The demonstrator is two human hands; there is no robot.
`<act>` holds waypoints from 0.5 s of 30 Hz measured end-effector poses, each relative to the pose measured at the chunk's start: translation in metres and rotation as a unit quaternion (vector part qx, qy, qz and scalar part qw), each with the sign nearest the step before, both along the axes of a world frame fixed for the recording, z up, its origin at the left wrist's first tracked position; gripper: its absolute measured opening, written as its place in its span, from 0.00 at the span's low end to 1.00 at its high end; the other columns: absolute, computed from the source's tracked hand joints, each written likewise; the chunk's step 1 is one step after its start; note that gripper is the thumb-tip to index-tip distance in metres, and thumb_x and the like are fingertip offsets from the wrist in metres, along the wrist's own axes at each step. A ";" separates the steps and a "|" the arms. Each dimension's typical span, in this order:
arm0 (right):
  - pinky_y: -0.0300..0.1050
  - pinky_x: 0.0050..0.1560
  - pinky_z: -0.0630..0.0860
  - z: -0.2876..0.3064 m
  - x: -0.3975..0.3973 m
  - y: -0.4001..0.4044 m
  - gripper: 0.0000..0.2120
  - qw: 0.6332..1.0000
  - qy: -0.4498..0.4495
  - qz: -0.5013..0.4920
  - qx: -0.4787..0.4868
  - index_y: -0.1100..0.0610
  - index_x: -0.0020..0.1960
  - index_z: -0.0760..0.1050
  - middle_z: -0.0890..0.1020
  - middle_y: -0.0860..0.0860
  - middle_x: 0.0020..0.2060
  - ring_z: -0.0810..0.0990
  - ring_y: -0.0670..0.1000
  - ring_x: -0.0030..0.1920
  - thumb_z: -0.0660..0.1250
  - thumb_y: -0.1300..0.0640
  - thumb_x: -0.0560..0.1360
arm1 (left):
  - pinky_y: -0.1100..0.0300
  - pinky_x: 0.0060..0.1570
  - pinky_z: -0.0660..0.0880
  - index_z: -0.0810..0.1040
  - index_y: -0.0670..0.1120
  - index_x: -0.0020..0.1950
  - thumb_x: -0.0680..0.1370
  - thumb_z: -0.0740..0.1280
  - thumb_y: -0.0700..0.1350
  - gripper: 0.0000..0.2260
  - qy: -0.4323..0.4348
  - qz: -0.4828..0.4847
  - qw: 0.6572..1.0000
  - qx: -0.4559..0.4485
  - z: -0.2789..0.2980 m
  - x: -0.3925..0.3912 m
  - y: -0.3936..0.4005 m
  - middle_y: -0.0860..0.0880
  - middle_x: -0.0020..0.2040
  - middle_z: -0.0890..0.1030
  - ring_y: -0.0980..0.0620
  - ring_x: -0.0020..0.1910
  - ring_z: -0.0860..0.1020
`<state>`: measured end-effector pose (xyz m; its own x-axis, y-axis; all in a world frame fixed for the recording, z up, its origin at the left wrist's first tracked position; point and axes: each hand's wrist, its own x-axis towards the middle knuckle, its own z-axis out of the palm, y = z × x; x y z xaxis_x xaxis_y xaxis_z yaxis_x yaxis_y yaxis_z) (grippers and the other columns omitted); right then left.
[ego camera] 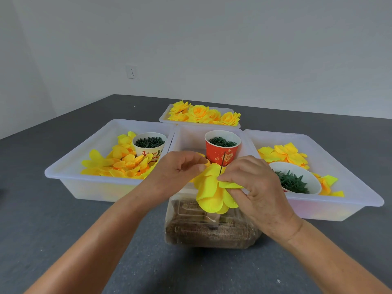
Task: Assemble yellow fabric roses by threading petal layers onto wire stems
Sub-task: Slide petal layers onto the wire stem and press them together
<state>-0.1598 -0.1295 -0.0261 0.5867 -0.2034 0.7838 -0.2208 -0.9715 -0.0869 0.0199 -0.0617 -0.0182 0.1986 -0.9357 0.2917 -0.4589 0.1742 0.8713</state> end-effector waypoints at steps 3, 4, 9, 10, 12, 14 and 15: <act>0.52 0.40 0.74 -0.002 0.000 -0.001 0.07 1.000 -0.002 -0.001 0.011 0.60 0.41 0.82 0.82 0.52 0.39 0.79 0.57 0.41 0.72 0.67 0.64 | 0.67 0.43 0.73 0.81 0.49 0.49 0.77 0.66 0.45 0.05 0.040 0.000 0.998 0.041 0.004 -0.002 -0.005 0.52 0.42 0.82 0.61 0.40 0.76; 0.52 0.40 0.74 -0.003 0.000 -0.001 0.08 1.000 -0.001 -0.005 0.007 0.60 0.42 0.82 0.82 0.52 0.39 0.79 0.57 0.41 0.72 0.67 0.64 | 0.63 0.43 0.72 0.82 0.47 0.50 0.77 0.66 0.47 0.07 0.044 -0.001 0.997 0.057 0.005 -0.002 -0.007 0.50 0.42 0.81 0.58 0.40 0.75; 0.51 0.41 0.73 -0.003 0.000 0.001 0.07 1.000 -0.001 -0.017 -0.016 0.61 0.43 0.83 0.82 0.53 0.39 0.80 0.58 0.41 0.71 0.67 0.65 | 0.62 0.41 0.71 0.81 0.42 0.51 0.73 0.71 0.43 0.09 0.082 0.033 0.993 0.082 0.009 -0.004 -0.014 0.39 0.44 0.79 0.51 0.43 0.73; 0.50 0.41 0.73 -0.003 0.001 0.003 0.07 0.999 -0.001 -0.024 -0.028 0.60 0.42 0.83 0.82 0.53 0.39 0.80 0.58 0.41 0.71 0.67 0.65 | 0.66 0.37 0.71 0.81 0.42 0.51 0.72 0.72 0.41 0.09 0.104 0.036 0.991 0.079 0.010 -0.004 -0.014 0.40 0.44 0.78 0.51 0.42 0.73; 0.49 0.43 0.70 -0.002 0.001 0.005 0.07 0.997 0.002 -0.041 -0.058 0.60 0.41 0.83 0.82 0.53 0.39 0.80 0.57 0.41 0.72 0.68 0.65 | 0.69 0.31 0.69 0.81 0.42 0.51 0.70 0.73 0.39 0.10 0.139 0.044 0.986 0.081 0.011 -0.004 -0.016 0.41 0.44 0.77 0.50 0.42 0.72; 0.47 0.45 0.68 0.001 0.002 0.006 0.07 0.995 0.007 -0.053 -0.084 0.60 0.40 0.83 0.83 0.53 0.38 0.81 0.57 0.40 0.72 0.69 0.64 | 0.69 0.30 0.68 0.82 0.43 0.50 0.69 0.74 0.38 0.10 0.156 0.051 0.982 0.088 0.012 -0.004 -0.016 0.42 0.44 0.75 0.49 0.42 0.71; 0.46 0.46 0.67 0.002 0.002 0.007 0.07 0.994 0.010 -0.056 -0.095 0.60 0.40 0.83 0.83 0.53 0.37 0.81 0.57 0.39 0.71 0.68 0.64 | 0.69 0.30 0.67 0.82 0.43 0.49 0.69 0.74 0.37 0.10 0.160 0.053 0.982 0.089 0.012 -0.005 -0.017 0.42 0.43 0.74 0.49 0.42 0.71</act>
